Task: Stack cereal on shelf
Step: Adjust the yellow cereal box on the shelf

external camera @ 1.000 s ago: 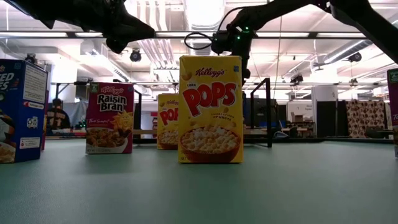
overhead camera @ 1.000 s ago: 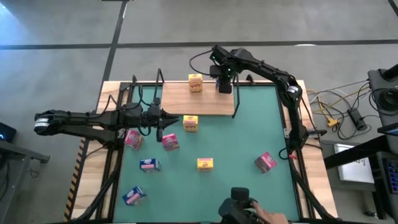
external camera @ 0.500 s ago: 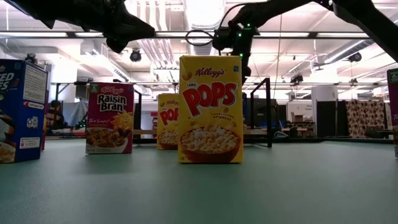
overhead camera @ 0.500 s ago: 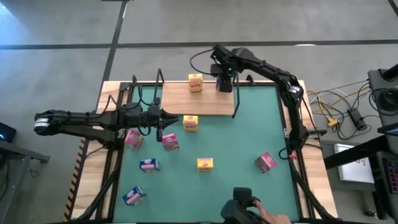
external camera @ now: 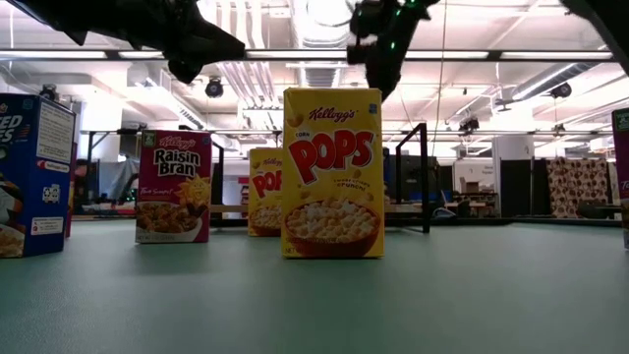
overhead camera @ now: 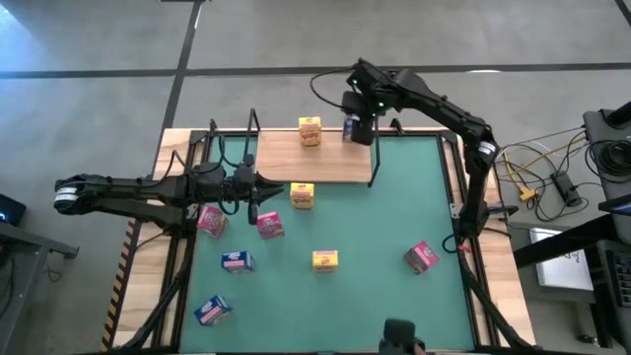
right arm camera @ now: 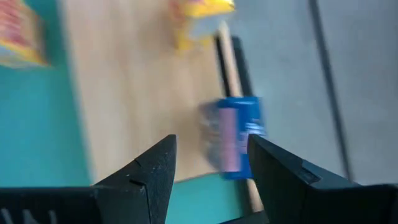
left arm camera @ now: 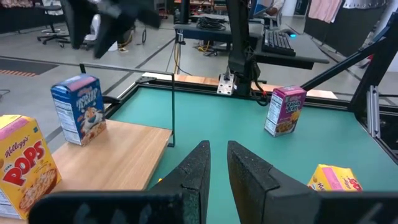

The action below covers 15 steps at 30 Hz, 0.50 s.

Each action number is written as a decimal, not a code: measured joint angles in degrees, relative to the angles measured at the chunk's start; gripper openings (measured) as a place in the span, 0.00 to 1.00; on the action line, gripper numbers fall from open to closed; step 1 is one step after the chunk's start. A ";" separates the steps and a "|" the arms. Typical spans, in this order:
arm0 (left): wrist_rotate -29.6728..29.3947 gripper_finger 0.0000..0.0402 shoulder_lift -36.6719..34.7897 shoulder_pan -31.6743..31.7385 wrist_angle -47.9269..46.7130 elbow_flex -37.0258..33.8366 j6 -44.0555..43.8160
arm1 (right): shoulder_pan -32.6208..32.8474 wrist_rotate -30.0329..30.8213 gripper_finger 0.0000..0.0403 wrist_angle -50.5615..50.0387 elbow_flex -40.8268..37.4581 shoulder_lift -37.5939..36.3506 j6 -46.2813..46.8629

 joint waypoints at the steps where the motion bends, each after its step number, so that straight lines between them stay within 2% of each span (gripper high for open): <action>1: 0.00 0.09 0.02 0.02 0.29 0.00 -0.47 | 0.62 -1.47 0.46 -0.27 -0.61 -1.03 0.60; 4: -0.02 0.09 0.43 0.02 0.85 0.00 -3.02 | 3.43 -4.48 0.46 0.33 -4.44 -5.03 2.64; 7: -0.04 0.09 1.58 0.00 0.93 0.00 -5.36 | 7.23 -5.97 0.46 5.63 -12.17 -10.45 4.39; 11: -0.05 0.09 4.65 0.00 1.82 0.00 -7.21 | 13.25 -5.91 0.46 18.37 -26.22 -18.89 7.77; 15: -0.07 0.09 8.97 0.00 7.32 0.00 -7.26 | 19.35 -5.90 0.46 33.91 -40.62 -26.70 10.49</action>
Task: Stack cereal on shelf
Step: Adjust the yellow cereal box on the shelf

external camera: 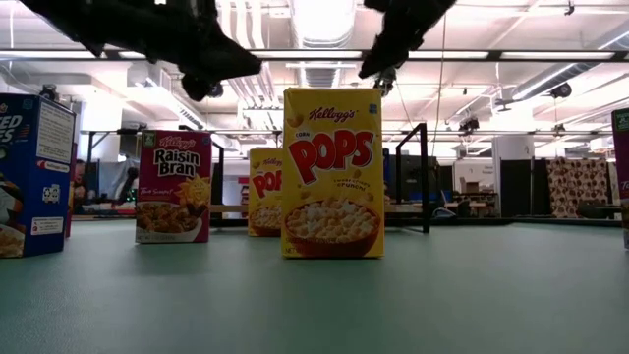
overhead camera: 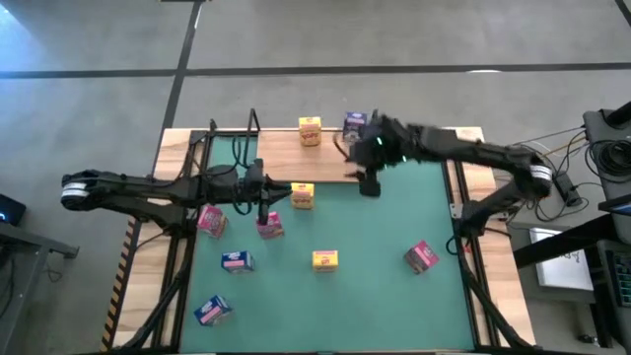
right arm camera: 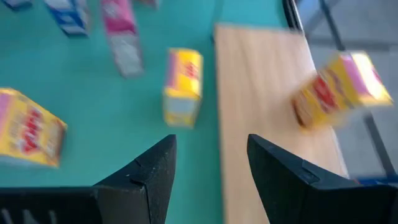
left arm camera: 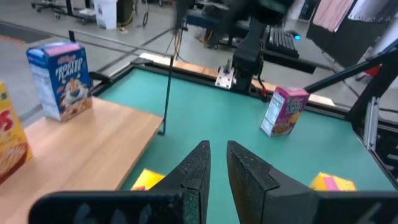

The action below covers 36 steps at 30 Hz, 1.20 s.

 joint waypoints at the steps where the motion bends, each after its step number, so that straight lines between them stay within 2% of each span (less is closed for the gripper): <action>1: -0.02 0.09 1.14 0.02 1.90 0.00 0.00 | 1.41 0.02 0.46 4.08 -3.27 -1.58 0.29; 3: -0.38 0.09 3.17 0.22 5.84 0.02 0.11 | 3.76 0.03 0.46 11.70 -9.29 -4.33 0.81; 6: -0.46 0.09 6.07 1.44 5.92 2.29 0.79 | 6.61 0.03 0.46 22.43 -17.01 -7.65 1.06; 12: -0.46 0.09 13.62 6.13 -8.02 12.51 5.86 | 9.41 0.04 0.46 36.10 -26.58 -11.63 1.06; 20: -0.61 0.09 27.56 15.50 -25.83 27.68 17.51 | 10.56 0.06 0.46 38.07 -30.57 -14.06 2.78; 26: -0.61 0.09 35.38 20.21 -28.71 34.17 21.72 | 11.22 0.03 0.46 37.75 -31.25 -14.33 2.96; 32: -0.75 0.09 39.47 22.94 -28.70 36.70 22.73 | 11.48 0.02 0.46 37.77 -31.25 -14.02 2.71; 36: -3.69 0.09 41.48 24.39 -28.33 37.64 22.99 | 11.49 0.01 0.46 37.53 -31.25 -14.02 2.50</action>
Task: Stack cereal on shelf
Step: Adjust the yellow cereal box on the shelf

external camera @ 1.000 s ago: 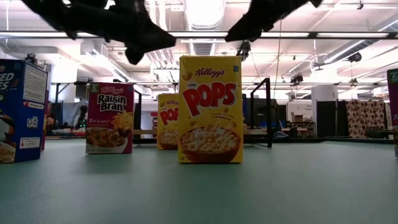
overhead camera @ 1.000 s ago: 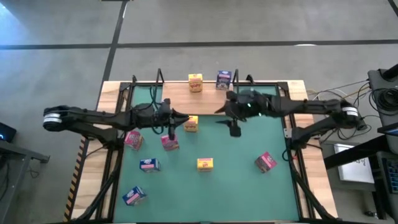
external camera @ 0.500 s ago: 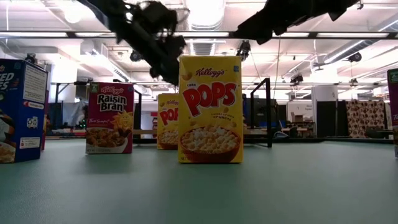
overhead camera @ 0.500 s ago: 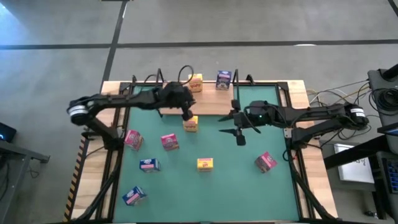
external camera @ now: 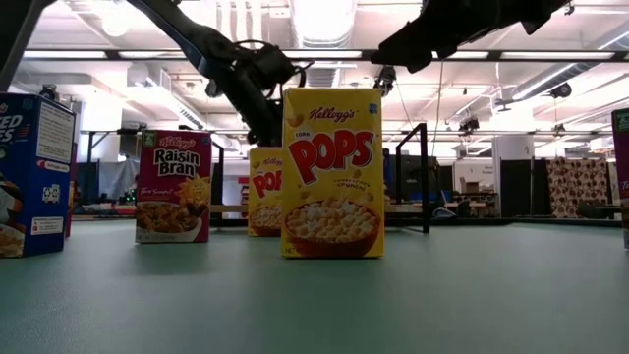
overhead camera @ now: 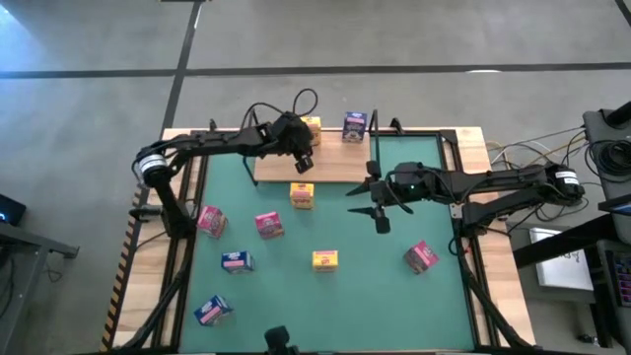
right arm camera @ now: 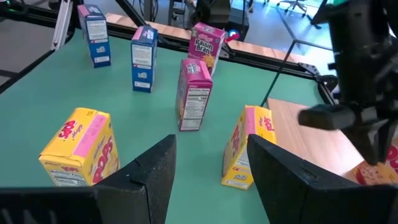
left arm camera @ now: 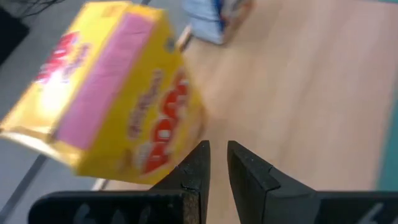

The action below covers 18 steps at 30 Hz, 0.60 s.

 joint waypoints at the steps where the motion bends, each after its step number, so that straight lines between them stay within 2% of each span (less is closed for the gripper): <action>1: -0.36 0.09 0.48 0.34 -0.01 0.16 0.17 | 0.00 0.00 0.46 -0.02 0.00 0.00 -0.02; 18: -1.36 0.09 1.26 3.67 4.07 -0.07 0.18 | -0.02 0.02 0.46 -0.09 -0.09 0.11 -0.16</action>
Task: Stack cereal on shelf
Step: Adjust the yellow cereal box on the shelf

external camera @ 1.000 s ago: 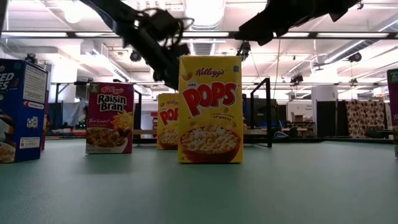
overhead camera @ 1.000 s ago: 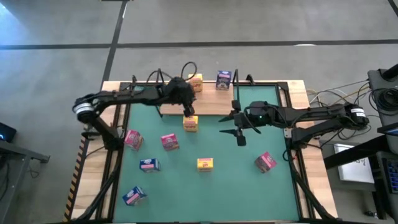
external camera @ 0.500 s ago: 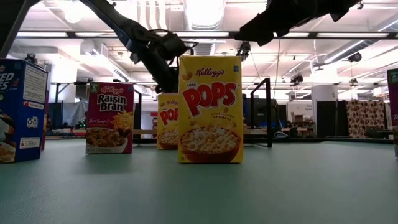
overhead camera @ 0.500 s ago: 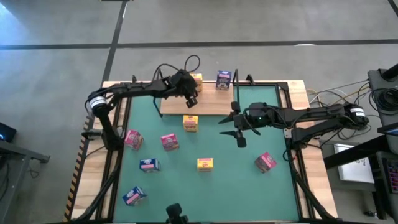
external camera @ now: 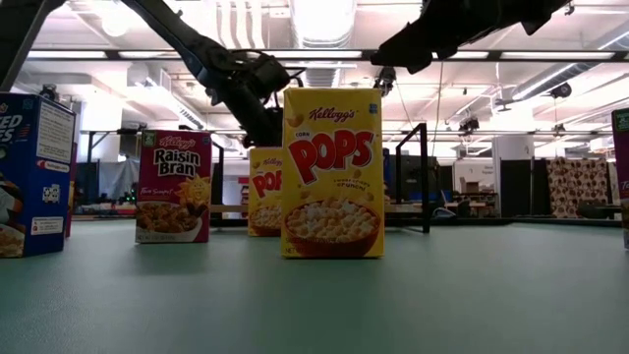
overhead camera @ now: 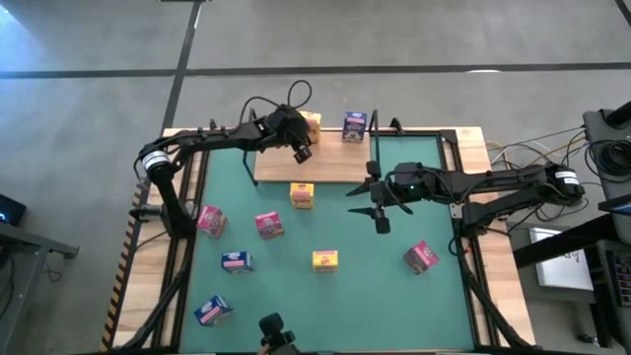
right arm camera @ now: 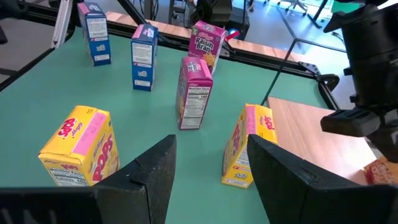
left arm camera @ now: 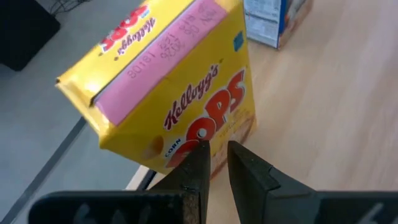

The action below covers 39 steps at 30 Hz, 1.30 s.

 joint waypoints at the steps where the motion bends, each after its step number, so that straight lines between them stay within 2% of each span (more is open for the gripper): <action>1: 0.00 0.09 0.00 0.03 0.05 0.00 -0.17 | 0.00 0.00 0.46 0.00 0.00 0.00 0.01; 9: 2.56 0.09 0.04 -0.30 0.96 -0.02 -3.00 | 0.00 0.00 0.46 -0.02 0.00 0.00 0.08; 17: 2.67 0.09 0.04 -0.22 5.92 -0.02 -6.67 | 0.00 0.00 0.46 0.00 0.00 0.02 -0.01; 28: 2.67 0.09 0.05 -0.28 6.21 -0.02 -8.52 | -0.02 0.02 0.46 0.00 0.00 0.02 -0.49; 34: 2.67 0.09 2.86 -0.28 10.51 -0.02 -10.23 | -0.02 0.04 0.46 0.00 0.00 0.02 -0.55; 39: 2.67 0.09 3.93 -0.28 9.30 0.12 -11.09 | -0.02 0.05 0.46 -0.09 -0.02 0.02 -0.51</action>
